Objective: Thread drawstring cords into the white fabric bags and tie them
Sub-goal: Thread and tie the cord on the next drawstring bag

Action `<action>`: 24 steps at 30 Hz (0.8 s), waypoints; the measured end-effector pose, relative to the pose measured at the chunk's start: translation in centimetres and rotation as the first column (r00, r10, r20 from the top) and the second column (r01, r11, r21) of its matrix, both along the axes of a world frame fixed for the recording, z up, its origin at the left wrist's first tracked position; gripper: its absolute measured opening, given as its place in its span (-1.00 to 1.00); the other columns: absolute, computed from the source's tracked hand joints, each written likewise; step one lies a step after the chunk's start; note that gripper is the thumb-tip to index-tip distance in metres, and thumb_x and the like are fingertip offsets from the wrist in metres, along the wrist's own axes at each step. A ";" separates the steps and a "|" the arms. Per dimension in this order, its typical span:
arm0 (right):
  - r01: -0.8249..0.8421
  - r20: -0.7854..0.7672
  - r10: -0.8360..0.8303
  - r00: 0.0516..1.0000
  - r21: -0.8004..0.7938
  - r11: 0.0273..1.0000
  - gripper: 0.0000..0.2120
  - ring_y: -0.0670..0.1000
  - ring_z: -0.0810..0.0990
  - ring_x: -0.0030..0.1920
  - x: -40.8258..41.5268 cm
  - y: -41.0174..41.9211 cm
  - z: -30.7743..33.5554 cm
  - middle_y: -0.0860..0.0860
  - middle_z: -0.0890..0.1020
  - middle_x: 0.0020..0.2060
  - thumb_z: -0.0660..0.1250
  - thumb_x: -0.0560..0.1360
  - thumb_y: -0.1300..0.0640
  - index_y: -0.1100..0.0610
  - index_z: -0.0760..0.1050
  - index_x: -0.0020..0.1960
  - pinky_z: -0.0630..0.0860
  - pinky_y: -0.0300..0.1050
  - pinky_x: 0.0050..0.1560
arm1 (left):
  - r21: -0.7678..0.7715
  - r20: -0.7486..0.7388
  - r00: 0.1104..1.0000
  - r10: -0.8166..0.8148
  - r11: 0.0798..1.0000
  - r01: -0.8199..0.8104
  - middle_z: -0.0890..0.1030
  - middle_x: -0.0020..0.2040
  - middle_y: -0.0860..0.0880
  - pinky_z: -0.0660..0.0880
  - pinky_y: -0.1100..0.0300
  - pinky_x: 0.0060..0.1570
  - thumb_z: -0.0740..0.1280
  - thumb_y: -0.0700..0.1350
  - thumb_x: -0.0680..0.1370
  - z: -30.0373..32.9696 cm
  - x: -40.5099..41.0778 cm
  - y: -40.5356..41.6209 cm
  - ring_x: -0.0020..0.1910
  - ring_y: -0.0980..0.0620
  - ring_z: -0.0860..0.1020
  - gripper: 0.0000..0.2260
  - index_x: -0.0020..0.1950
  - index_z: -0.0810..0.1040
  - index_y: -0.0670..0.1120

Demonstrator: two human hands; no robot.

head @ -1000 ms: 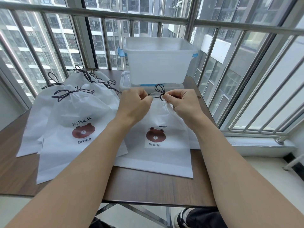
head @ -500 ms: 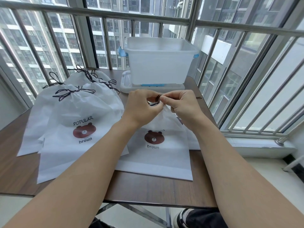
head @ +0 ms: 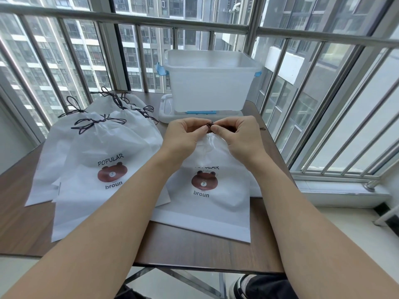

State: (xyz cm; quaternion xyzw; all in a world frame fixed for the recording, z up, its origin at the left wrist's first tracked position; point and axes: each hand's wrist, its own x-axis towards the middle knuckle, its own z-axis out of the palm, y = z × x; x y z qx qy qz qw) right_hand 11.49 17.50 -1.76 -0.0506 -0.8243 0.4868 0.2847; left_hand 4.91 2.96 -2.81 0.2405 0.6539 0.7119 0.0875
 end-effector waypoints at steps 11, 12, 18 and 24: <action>-0.071 -0.089 0.054 0.995 -0.201 0.977 -0.93 0.07 0.75 -0.04 -0.3 0.0 -0.4 0.06 0.76 -0.17 0.53 0.46 0.28 0.17 0.74 -0.07 0.64 0.04 0.13 | 0.190 0.165 0.969 -0.185 0.970 0.153 0.69 -0.11 -0.07 0.53 0.33 0.02 0.28 -0.35 0.60 0.0 -0.3 0.2 -0.09 0.11 0.65 -0.79 0.19 0.59 -0.19; -0.075 -0.090 0.057 0.994 -0.203 0.976 -0.92 0.04 0.75 -0.06 -0.3 0.0 -0.3 0.06 0.76 -0.17 0.52 0.46 0.29 0.16 0.73 -0.08 0.65 0.01 0.10 | 0.199 0.169 0.963 -0.209 0.964 0.174 0.69 -0.11 -0.07 0.53 0.33 0.02 0.27 -0.35 0.61 0.1 -0.2 0.2 -0.08 0.10 0.64 -0.79 0.20 0.58 -0.19; -0.199 -0.097 0.176 0.980 -0.326 0.924 -0.81 -0.24 0.50 -0.51 0.2 0.0 0.0 -0.16 0.65 -0.43 0.40 0.53 0.40 0.46 0.62 0.11 0.40 -0.45 -0.39 | 0.237 0.172 0.951 -0.259 0.948 0.215 0.68 -0.06 -0.08 0.51 0.32 0.04 0.31 -0.33 0.59 0.4 -0.1 -0.1 -0.04 0.08 0.63 -0.75 0.25 0.55 -0.21; -0.199 -0.070 0.186 0.980 -0.341 0.919 -0.88 -0.24 0.51 -0.49 0.2 0.0 0.1 -0.06 0.65 -0.37 0.37 0.56 0.38 0.41 0.63 0.05 0.40 -0.44 -0.38 | 0.207 0.154 0.979 -0.131 0.974 0.097 0.68 -0.15 -0.06 0.55 0.26 0.02 0.48 -0.35 0.45 0.3 -0.1 0.0 -0.11 0.02 0.66 -0.73 0.12 0.61 -0.18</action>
